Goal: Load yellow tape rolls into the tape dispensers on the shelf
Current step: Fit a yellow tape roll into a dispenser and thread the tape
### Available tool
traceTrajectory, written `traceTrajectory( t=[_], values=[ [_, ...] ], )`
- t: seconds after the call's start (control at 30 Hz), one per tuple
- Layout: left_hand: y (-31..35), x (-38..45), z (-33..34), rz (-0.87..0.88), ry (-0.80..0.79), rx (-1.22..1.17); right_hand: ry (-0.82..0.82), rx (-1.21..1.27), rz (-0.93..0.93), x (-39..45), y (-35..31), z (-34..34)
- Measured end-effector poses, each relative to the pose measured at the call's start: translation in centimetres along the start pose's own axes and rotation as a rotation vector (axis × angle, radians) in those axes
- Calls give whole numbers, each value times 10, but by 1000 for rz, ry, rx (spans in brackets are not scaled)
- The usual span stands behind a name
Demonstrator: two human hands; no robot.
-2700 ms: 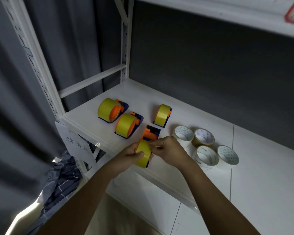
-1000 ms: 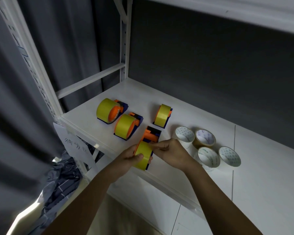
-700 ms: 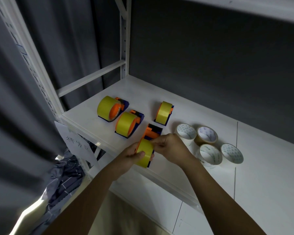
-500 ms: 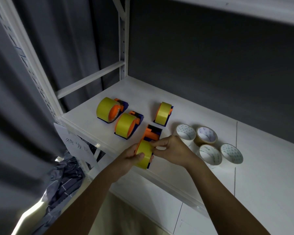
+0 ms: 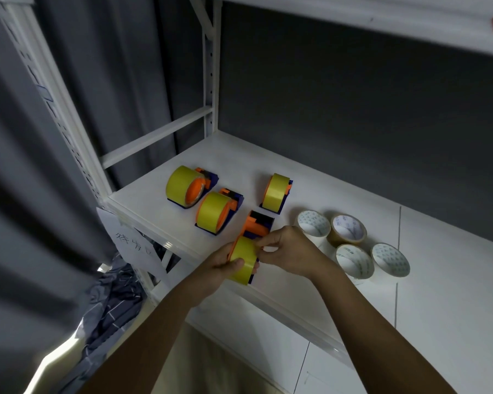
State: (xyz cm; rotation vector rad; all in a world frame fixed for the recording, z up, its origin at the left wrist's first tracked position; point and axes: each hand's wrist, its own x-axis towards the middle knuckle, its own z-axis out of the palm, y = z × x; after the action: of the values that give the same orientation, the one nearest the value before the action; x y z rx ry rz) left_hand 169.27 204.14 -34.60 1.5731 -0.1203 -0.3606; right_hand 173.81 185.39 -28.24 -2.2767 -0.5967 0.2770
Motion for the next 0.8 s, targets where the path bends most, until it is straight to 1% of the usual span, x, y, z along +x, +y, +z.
traceTrajectory(
  t=[0.1,0.27,0.43,0.6,0.8],
  values=[
    [5,-2,1,-8,-17,4,7,-59,-58,1,-1,2],
    [7,-3,1,-26,-8,5,45,-86,-22,3,2,2],
    [8,-3,2,-17,-3,9,70,89,34,-6,6,7],
    [7,-4,2,-17,5,21,88,67,38,-5,6,11],
    [13,-5,3,-38,1,45,45,-71,14,0,1,6]
  ],
)
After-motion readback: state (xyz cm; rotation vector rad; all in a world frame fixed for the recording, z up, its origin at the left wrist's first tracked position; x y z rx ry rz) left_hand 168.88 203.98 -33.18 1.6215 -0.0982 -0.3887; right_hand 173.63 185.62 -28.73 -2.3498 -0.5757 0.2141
